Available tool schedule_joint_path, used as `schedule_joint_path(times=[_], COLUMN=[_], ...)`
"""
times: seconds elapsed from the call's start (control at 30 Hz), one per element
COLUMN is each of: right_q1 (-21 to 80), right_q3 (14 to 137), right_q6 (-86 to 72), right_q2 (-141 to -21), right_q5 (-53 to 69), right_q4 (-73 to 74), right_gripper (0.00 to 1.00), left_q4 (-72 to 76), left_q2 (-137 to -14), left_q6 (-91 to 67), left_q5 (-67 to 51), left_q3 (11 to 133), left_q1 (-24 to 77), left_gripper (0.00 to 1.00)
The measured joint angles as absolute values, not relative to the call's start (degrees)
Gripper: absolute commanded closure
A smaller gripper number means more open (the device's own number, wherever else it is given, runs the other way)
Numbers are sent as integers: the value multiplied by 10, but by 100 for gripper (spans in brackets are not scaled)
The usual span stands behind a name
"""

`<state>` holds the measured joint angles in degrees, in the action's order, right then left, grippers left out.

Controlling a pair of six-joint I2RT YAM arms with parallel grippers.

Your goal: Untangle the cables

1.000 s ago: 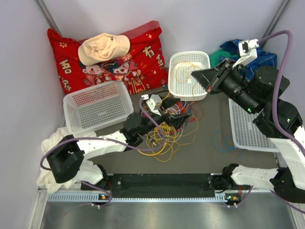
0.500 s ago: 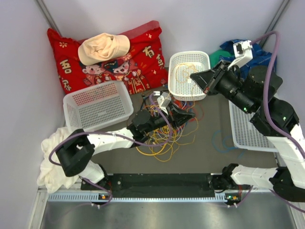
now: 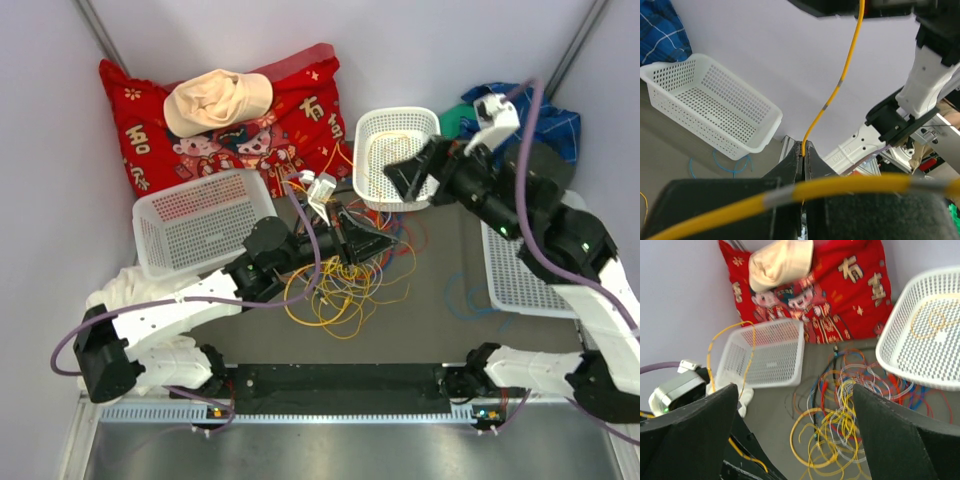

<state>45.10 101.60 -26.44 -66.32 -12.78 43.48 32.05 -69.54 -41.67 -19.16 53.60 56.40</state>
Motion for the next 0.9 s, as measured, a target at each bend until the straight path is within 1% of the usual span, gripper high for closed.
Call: schedule_joint_path(times=[0.13,0.23,0.27,0.37,0.47,0.57,0.7,0.83,0.9], right_q1=[451,451,451,451,451,451,451,451,451], right_q3=[915,846,832,799,760,721,689,685,685], right_q6=[-254,-255,-256,-262,-277,-297,-316,-326,-327], right_q2=[-564,-497,-481,-455,-444,-446,-459,-482,-489], right_q5=[-120,-106,-99,-70,-26,17,51,74,81], right_q4=[394,366,355,323,293,274,258,247,237], right_gripper=[14,20,25,34,40,43,45,47,57], left_q4=[281,255,247,230,223,217,217,217,217], left_q2=[-691,-692,-692,-693,-693,-693,-693,-693,-696], left_q6=[-422,-425,-425,-428,-430,-430,-430,-432,-432], left_q5=[-183,-181,-181,-181,-180,-179,-180,-180,-180], left_q3=[552,555,557,562,564,567,575,577,577], left_q1=[564,564,564,564,564,564,564,564,563], left_gripper=[100,100,100,100,100,100,100,100,100])
